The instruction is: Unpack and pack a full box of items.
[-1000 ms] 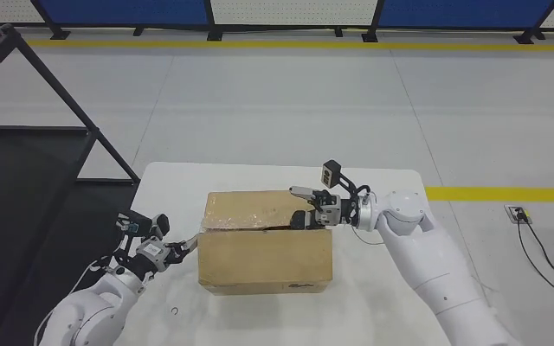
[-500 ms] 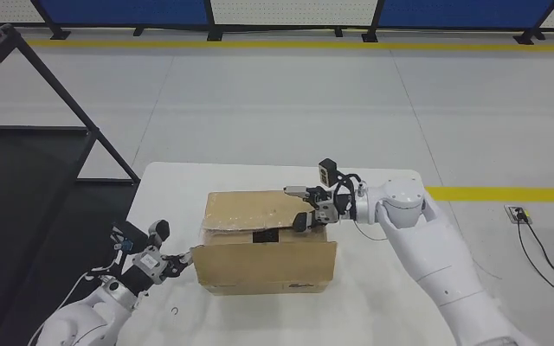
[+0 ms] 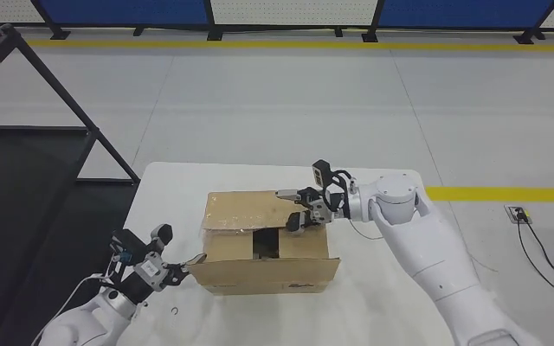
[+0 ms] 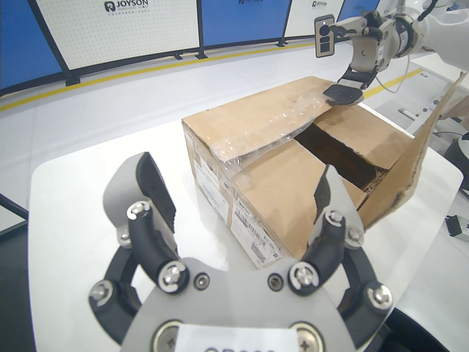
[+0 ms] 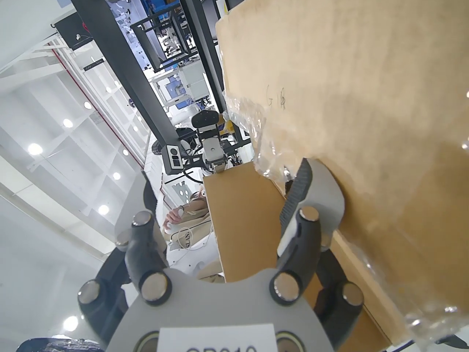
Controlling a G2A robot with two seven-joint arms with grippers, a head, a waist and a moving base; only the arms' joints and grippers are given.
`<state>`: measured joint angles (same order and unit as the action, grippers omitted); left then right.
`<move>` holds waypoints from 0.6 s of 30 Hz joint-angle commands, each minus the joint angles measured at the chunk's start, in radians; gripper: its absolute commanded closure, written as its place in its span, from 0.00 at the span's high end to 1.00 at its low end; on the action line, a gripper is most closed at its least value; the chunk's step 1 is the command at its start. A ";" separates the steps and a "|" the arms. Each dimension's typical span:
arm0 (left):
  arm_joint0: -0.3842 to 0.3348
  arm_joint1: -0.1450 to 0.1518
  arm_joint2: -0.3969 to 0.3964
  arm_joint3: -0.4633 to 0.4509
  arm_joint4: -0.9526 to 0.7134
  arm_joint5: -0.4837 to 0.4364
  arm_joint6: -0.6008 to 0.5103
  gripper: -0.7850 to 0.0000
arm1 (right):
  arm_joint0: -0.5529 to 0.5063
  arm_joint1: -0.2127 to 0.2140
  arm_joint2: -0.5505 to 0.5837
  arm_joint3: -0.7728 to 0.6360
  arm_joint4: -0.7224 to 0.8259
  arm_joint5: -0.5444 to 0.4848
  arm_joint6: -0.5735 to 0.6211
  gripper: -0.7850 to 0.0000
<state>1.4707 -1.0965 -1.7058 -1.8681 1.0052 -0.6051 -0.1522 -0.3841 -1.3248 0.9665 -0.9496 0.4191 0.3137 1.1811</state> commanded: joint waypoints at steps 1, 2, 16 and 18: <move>0.001 0.001 -0.002 0.000 -0.002 -0.002 0.003 1.00 | 0.004 -0.002 -0.005 0.005 0.004 -0.003 -0.001 0.45; 0.002 0.001 -0.003 0.001 -0.004 -0.001 0.003 1.00 | 0.006 -0.003 -0.007 0.009 0.007 -0.005 -0.001 0.42; -0.003 0.006 0.003 0.002 -0.011 0.004 -0.004 1.00 | 0.033 -0.013 -0.031 0.045 0.007 -0.026 0.002 0.27; -0.005 0.007 0.004 0.004 -0.011 0.009 -0.005 1.00 | 0.038 -0.014 -0.036 0.051 0.002 -0.022 0.001 0.09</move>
<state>1.4667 -1.0898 -1.7024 -1.8650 0.9944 -0.5987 -0.1570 -0.3476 -1.3383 0.9324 -0.9007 0.4225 0.2904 1.1823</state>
